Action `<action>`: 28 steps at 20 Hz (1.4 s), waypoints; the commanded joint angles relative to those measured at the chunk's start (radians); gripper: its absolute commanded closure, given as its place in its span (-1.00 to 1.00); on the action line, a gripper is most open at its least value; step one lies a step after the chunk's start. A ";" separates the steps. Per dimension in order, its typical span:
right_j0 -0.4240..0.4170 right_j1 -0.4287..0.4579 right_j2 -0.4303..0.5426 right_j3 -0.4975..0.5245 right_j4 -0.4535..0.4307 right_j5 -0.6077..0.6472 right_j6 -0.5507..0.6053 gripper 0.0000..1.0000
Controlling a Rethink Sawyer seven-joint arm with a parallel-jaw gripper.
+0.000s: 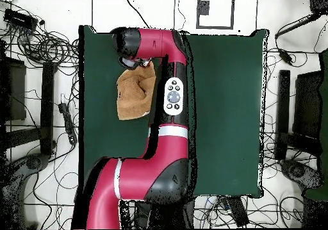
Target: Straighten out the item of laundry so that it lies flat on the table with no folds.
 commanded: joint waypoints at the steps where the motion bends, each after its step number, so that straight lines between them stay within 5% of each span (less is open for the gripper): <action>1: -0.011 0.010 0.022 0.009 -0.020 -0.038 -0.083 -1.00; 4: -0.028 -0.043 0.015 0.049 -0.026 0.018 -0.128 -1.00; 9: -0.016 -0.295 0.033 0.485 -0.031 -0.016 -0.048 -1.00; 18: -0.046 -0.346 0.000 0.340 -0.078 0.186 -0.143 -1.00; 23: -0.044 -0.485 -0.006 0.649 -0.087 0.173 -0.070 -1.00; 28: -0.029 -0.483 -0.040 0.704 -0.144 0.238 -0.065 -1.00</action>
